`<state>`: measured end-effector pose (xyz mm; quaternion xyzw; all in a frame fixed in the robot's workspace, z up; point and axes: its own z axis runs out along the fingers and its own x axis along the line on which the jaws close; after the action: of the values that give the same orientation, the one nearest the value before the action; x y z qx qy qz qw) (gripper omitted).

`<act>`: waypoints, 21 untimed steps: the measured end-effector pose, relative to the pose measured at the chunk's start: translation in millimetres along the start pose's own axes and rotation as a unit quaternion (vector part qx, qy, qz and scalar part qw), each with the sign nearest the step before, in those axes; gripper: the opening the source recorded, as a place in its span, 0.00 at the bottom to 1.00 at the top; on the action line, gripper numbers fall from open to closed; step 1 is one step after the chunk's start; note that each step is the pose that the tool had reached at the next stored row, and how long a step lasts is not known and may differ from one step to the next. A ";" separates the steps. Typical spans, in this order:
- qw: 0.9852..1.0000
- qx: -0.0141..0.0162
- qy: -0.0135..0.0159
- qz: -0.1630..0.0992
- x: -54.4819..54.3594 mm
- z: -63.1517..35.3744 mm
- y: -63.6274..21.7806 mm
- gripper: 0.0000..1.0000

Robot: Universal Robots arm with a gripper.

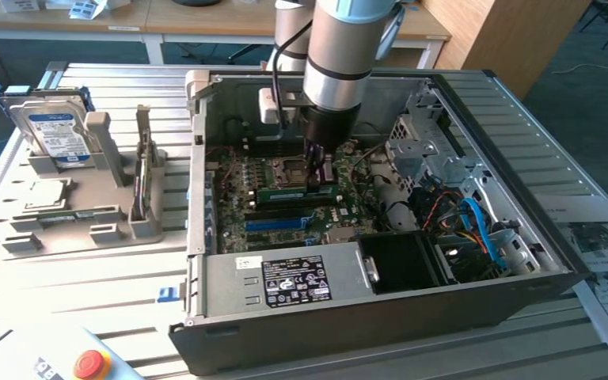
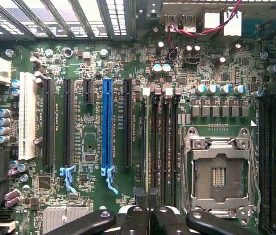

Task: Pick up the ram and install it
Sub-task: 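Insert the ram into the slot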

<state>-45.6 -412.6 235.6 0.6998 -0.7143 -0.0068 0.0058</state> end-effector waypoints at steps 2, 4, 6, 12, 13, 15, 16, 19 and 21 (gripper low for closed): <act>1.000 0.000 0.000 0.001 0.0 0.0 -0.1 0.12; 1.000 0.000 0.000 0.001 0.0 0.0 -0.1 0.12; 1.000 0.000 0.000 0.001 0.0 0.0 -0.2 0.12; 1.000 0.000 0.000 0.001 0.0 0.3 2.8 0.12; 1.000 0.000 0.000 0.001 0.0 0.3 3.6 0.12; 1.000 0.000 0.000 0.001 0.1 0.3 3.6 0.12; 1.000 0.000 0.000 0.001 0.1 0.3 3.6 0.12; 1.000 -0.002 0.000 0.001 0.1 0.3 1.9 0.12; 1.000 -0.004 0.000 0.001 0.1 0.3 0.4 0.12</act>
<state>-46.1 -412.6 235.3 0.6990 -0.7150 -0.0095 0.0084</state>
